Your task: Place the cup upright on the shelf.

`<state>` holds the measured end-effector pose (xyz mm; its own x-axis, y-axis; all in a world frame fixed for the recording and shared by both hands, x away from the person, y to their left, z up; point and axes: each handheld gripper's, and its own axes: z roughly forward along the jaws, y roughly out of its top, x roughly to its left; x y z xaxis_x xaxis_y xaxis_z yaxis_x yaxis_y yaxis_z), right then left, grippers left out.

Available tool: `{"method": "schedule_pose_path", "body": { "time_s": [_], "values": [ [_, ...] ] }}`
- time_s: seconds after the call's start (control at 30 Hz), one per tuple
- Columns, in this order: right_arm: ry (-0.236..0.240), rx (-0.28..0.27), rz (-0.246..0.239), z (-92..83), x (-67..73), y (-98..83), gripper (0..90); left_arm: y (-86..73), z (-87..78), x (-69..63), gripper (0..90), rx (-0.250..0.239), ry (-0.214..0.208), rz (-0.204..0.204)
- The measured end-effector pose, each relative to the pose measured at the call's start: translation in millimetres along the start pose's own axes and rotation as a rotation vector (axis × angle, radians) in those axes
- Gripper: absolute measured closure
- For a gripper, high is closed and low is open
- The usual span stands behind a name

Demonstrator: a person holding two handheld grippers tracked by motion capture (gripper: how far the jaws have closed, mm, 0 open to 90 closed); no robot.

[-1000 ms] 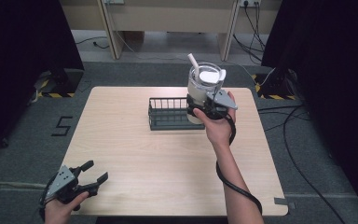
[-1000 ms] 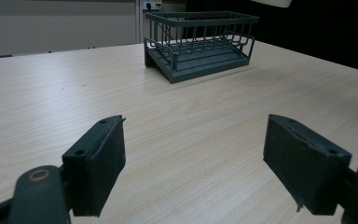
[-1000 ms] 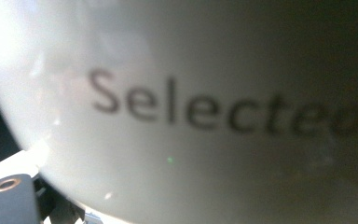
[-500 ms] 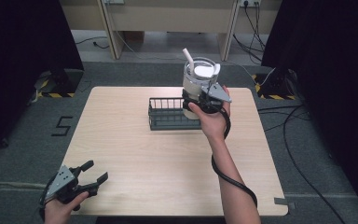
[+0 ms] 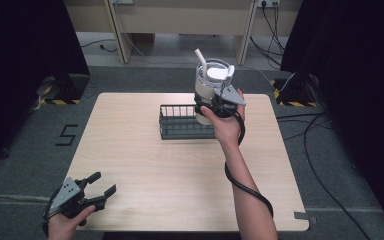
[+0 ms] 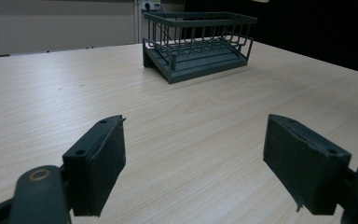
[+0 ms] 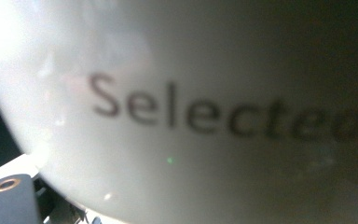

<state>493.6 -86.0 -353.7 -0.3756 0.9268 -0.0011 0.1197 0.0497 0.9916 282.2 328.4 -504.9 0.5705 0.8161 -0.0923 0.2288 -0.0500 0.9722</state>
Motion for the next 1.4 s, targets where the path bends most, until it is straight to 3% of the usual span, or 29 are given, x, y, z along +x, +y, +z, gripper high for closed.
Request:
{"method": "schedule_pose_path", "body": {
  "time_s": [1.4],
  "values": [
    [0.004, 0.033, 0.006, 50.2, 13.4, -5.6, 10.5, -0.4, 0.0, 1.2, 20.1, -0.001, 0.002, -0.003]
  ]
}}
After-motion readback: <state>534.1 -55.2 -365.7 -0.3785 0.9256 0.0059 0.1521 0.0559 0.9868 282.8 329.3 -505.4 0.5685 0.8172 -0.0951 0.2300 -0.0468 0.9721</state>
